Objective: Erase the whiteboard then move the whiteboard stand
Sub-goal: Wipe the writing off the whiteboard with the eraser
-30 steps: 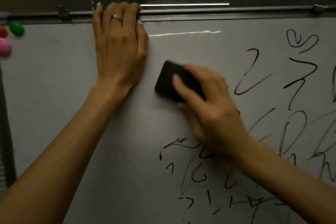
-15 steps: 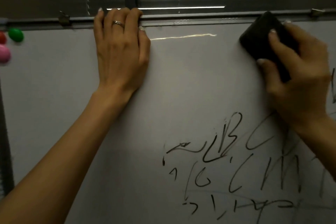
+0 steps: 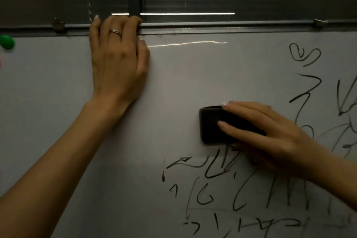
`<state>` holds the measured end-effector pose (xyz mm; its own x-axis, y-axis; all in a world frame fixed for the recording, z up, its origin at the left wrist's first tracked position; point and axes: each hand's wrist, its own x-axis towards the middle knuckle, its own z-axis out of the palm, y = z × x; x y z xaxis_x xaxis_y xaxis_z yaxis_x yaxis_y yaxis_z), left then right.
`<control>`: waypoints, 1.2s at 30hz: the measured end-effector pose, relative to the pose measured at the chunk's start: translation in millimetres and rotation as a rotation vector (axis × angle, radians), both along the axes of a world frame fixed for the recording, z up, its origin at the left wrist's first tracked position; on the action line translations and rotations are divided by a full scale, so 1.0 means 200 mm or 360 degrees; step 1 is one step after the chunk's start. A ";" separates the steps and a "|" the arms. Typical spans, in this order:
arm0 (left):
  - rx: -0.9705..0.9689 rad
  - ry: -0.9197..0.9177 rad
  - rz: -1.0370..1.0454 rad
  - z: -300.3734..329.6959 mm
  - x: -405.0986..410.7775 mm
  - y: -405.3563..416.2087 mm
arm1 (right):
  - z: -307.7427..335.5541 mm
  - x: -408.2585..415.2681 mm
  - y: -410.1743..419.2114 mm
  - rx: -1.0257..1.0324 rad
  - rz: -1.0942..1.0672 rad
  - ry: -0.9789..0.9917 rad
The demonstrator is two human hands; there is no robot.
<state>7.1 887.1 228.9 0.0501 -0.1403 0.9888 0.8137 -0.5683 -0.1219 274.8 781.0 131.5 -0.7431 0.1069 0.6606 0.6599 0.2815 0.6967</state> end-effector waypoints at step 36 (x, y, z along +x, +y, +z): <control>-0.0020 0.0690 0.0187 -0.32 -0.11 0.01 | -0.39 -0.32 0.09 -0.0099 0.0057 -0.0035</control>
